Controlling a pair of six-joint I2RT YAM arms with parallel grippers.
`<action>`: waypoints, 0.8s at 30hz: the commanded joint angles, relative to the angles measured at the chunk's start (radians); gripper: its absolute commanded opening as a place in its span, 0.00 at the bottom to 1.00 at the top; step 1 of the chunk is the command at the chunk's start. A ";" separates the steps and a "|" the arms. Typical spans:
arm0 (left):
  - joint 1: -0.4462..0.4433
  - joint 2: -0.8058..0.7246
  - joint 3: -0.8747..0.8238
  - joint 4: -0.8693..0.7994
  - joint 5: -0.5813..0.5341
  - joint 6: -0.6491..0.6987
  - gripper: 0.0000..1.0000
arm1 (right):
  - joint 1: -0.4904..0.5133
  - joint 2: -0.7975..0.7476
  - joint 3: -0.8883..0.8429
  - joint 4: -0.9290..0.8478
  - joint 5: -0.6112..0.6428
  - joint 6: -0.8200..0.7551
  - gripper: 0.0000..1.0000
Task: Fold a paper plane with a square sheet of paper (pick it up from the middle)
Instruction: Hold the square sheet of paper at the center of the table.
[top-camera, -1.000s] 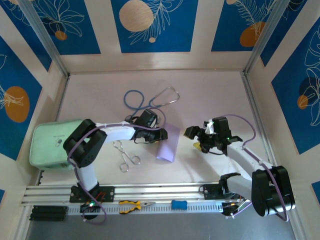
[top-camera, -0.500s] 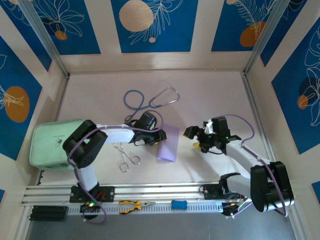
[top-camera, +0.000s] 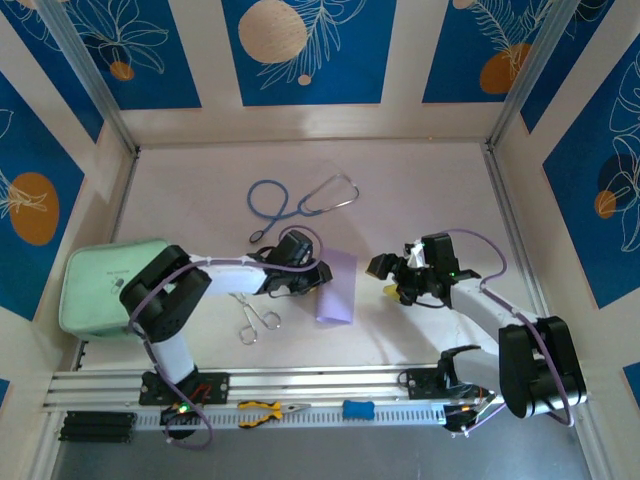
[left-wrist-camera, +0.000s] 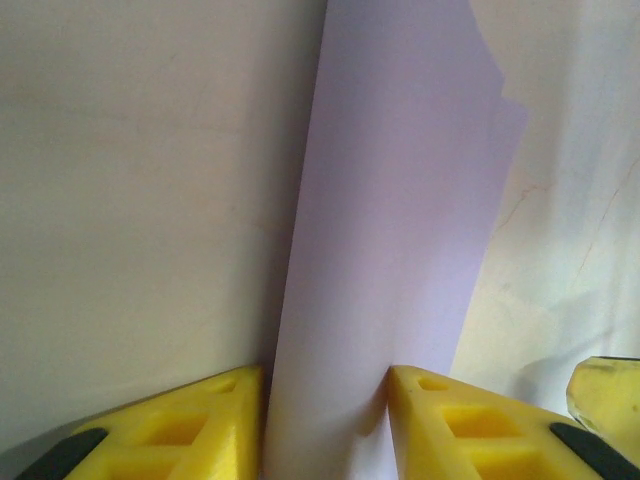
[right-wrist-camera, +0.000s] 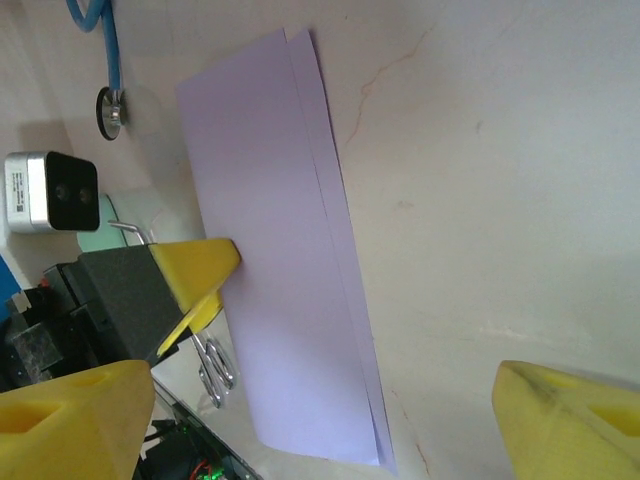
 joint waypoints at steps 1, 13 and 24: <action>-0.017 -0.035 -0.026 0.031 -0.038 -0.045 0.38 | 0.009 0.014 0.005 0.024 -0.045 -0.005 0.85; -0.030 -0.016 0.030 -0.059 -0.069 0.030 0.43 | 0.061 0.069 0.039 0.047 0.005 0.001 0.68; -0.031 0.007 0.104 -0.209 -0.119 0.201 0.48 | 0.057 -0.010 0.002 0.014 0.020 0.004 0.59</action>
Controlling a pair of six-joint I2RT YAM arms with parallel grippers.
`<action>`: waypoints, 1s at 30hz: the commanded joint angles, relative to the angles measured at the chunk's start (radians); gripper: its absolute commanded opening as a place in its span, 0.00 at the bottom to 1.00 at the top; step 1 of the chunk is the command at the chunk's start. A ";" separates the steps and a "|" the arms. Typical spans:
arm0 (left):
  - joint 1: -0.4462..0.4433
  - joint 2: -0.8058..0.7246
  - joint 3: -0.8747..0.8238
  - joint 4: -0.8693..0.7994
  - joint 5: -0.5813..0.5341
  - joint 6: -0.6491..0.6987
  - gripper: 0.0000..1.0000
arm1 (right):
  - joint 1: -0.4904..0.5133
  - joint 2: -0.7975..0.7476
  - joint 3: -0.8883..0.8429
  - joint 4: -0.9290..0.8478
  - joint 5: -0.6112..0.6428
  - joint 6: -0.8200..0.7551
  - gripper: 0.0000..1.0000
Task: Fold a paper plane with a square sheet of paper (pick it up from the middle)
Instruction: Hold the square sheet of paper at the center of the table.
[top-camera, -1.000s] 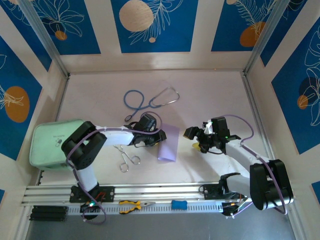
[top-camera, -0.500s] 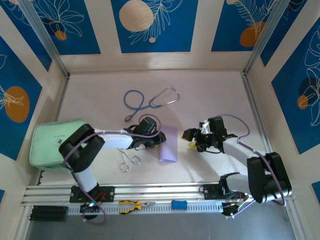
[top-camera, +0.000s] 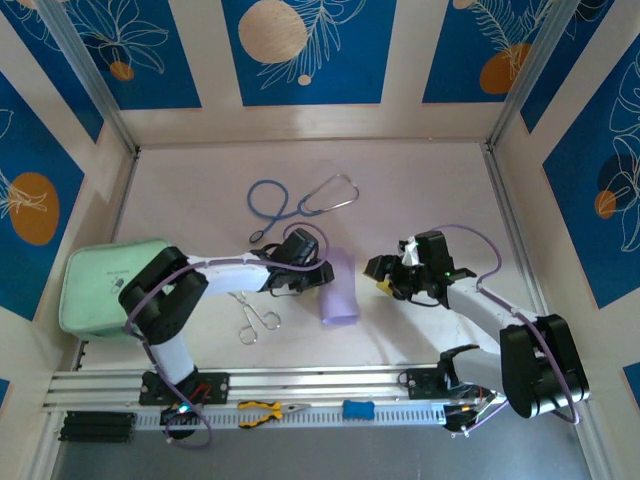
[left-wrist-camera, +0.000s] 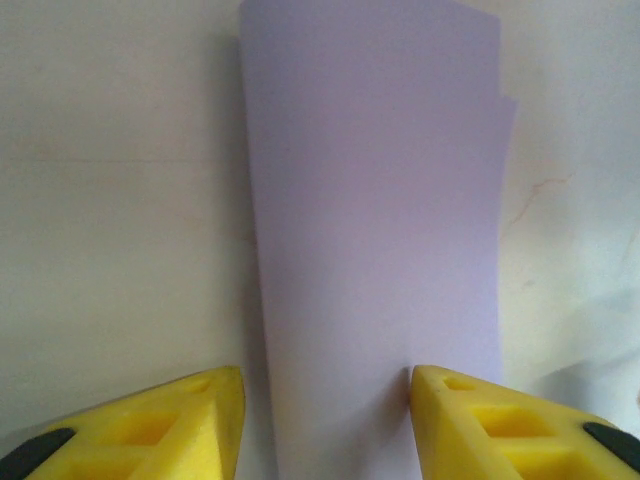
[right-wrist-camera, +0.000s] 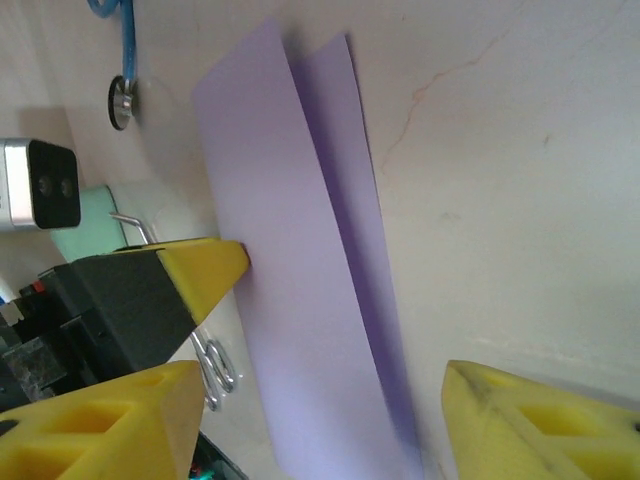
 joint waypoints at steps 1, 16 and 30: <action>-0.008 0.015 0.031 -0.064 -0.025 0.066 0.48 | 0.008 -0.007 -0.015 0.000 -0.036 -0.002 0.56; -0.007 0.056 0.071 -0.112 -0.016 0.160 0.50 | 0.065 0.063 -0.002 0.072 -0.055 0.029 0.22; -0.010 0.082 0.090 -0.130 -0.009 0.166 0.52 | 0.168 0.220 0.062 0.142 0.002 0.059 0.06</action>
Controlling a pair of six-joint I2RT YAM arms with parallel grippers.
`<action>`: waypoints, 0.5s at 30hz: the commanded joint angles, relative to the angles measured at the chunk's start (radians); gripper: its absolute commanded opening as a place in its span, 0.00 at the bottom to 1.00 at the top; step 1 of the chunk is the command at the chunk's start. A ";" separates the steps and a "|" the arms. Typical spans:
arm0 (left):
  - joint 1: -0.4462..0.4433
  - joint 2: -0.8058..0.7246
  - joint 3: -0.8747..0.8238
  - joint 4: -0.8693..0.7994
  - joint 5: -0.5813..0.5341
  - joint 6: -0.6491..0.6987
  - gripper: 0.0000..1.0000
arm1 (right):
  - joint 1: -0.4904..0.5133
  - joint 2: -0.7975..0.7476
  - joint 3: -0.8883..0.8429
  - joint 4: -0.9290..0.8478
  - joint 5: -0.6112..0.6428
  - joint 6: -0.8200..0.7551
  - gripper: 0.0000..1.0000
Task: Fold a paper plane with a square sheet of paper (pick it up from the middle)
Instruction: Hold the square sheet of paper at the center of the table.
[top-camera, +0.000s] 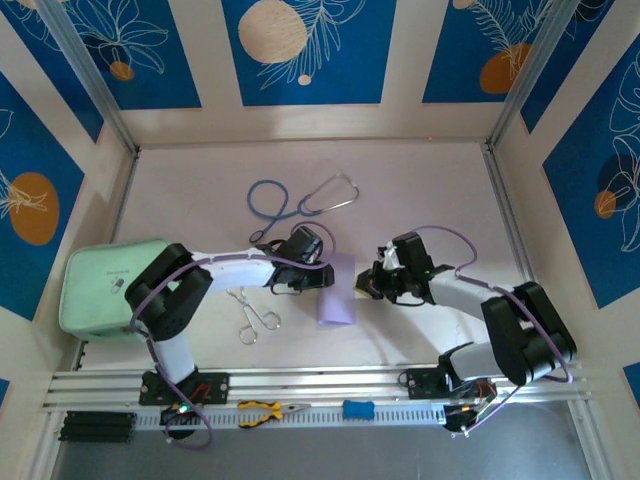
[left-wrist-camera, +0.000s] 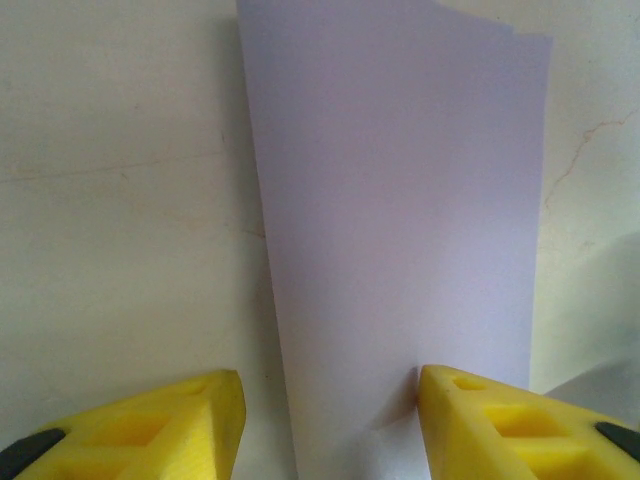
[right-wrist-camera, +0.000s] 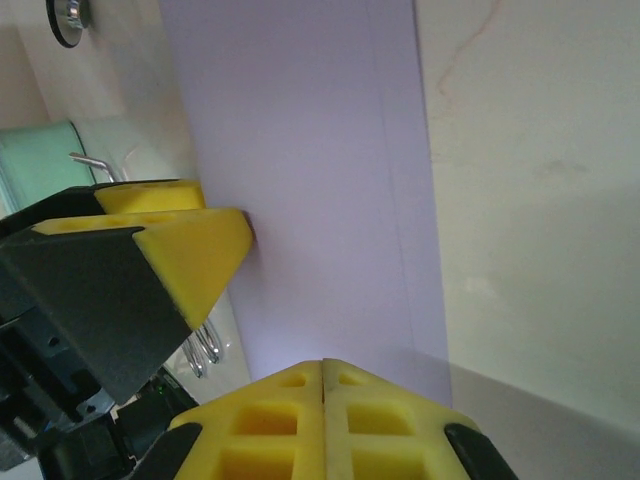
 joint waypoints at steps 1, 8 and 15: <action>-0.009 0.044 0.016 -0.015 -0.009 0.012 0.52 | 0.022 0.043 0.034 0.026 0.015 0.015 0.06; -0.010 0.047 0.016 -0.006 -0.001 0.007 0.52 | 0.063 0.131 0.067 0.036 0.059 0.016 0.04; -0.008 0.002 0.031 -0.030 0.026 0.029 0.54 | 0.073 0.202 0.027 0.069 0.143 0.034 0.01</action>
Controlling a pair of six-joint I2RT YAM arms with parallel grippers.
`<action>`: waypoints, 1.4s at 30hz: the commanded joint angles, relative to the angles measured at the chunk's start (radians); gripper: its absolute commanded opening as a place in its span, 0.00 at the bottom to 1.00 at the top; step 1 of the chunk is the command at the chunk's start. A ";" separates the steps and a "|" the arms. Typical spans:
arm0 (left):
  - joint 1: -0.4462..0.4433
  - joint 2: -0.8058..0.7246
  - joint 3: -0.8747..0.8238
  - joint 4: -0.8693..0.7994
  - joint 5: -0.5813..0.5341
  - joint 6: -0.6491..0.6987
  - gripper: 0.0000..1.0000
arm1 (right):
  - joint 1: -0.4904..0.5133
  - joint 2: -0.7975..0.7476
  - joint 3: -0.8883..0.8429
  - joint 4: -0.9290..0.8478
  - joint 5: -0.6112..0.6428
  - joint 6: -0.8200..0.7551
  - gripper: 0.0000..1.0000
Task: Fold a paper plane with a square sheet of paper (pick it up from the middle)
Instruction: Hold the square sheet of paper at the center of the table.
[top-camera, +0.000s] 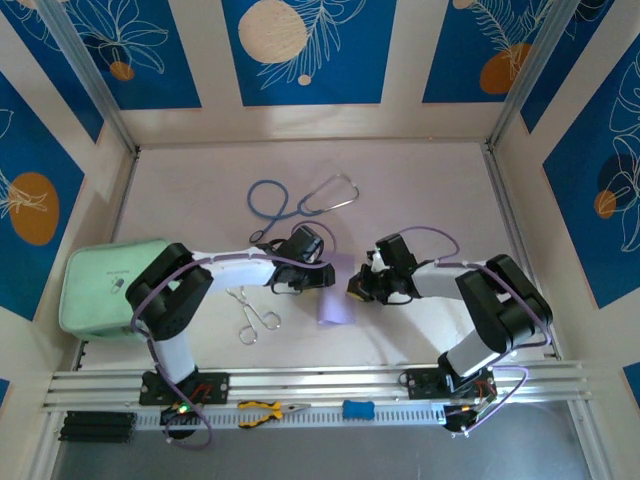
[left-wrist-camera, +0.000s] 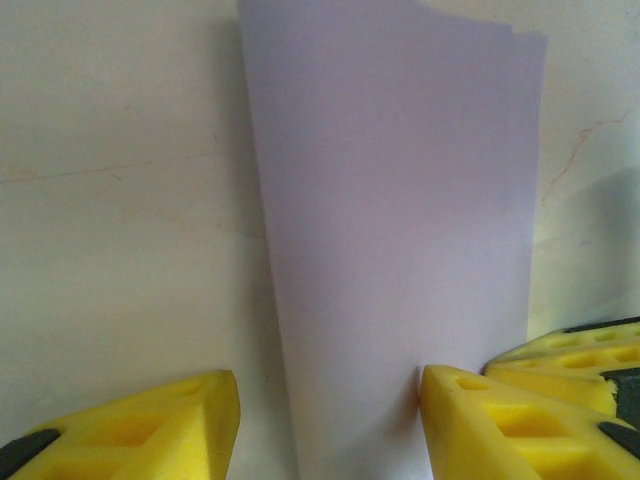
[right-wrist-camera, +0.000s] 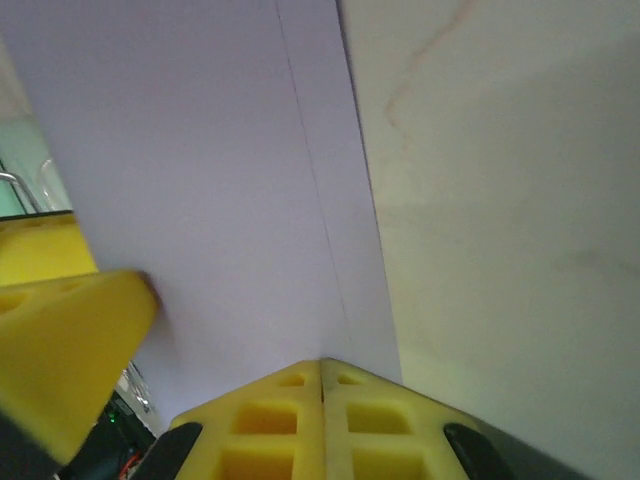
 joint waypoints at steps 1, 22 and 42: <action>-0.007 -0.018 0.018 -0.021 0.021 0.031 0.55 | 0.006 0.020 -0.033 0.023 0.065 0.017 0.01; 0.152 0.026 -0.100 0.310 0.424 -0.023 0.52 | -0.060 0.058 -0.042 0.100 -0.050 -0.058 0.03; 0.152 -0.069 -0.084 0.114 0.276 0.069 0.57 | -0.060 0.061 -0.037 0.095 -0.057 -0.056 0.03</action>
